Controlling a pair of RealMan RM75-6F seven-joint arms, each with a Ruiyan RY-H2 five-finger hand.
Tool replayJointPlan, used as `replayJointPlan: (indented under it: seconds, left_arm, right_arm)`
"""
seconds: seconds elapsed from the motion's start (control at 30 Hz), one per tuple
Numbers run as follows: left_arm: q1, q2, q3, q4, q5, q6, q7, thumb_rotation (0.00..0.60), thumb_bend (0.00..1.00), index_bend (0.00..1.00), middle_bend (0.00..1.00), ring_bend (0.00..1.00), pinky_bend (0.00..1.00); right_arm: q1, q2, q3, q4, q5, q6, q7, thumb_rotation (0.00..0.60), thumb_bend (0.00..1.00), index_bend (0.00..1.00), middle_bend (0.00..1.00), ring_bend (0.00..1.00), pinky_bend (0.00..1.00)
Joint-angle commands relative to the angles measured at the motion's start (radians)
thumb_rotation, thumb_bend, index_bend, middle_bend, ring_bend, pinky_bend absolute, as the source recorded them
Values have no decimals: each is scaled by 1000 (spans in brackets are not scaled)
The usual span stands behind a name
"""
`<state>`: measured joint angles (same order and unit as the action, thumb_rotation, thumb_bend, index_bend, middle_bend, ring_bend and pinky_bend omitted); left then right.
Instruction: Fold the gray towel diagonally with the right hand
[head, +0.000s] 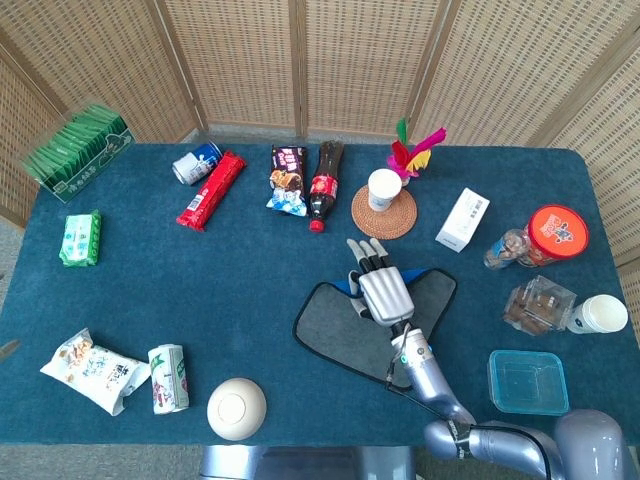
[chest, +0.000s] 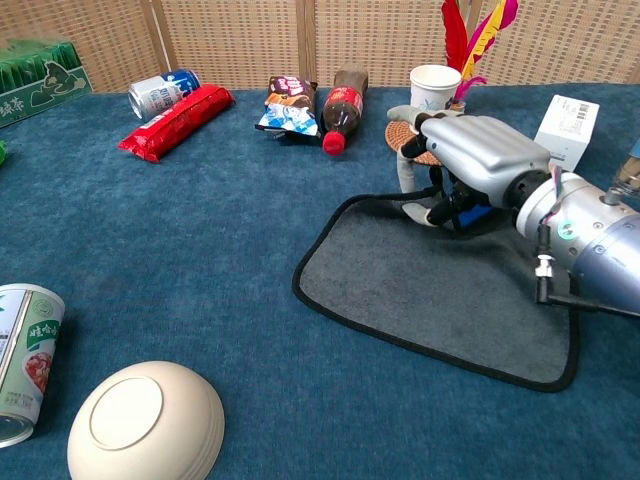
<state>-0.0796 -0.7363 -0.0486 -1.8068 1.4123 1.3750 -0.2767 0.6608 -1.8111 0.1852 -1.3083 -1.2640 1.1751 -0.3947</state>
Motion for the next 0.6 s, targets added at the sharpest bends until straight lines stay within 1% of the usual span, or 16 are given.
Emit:
replayJointPlan:
  seconds: [0.03,0.33,0.6]
  left_arm:
    - [0,0,0,0,-1,0,-2,600,243,178,0,0,0]
    - [-4,0,1,-1,0,-6,2,600,242,178,0,0,0]
    - [-3,1,1,-1,-1,-6,-2,600,242,178,0,0,0]
  right_arm:
    - [-15,25,-13,-54,15,-7,-34,600,435,651,0,0,0]
    - [-29,65,-39,-139,27,-31,-77,600,440,655,0,0,0]
    - [-29,110,-74,-176,38,-78,-125,600,441,660,0,0,0]
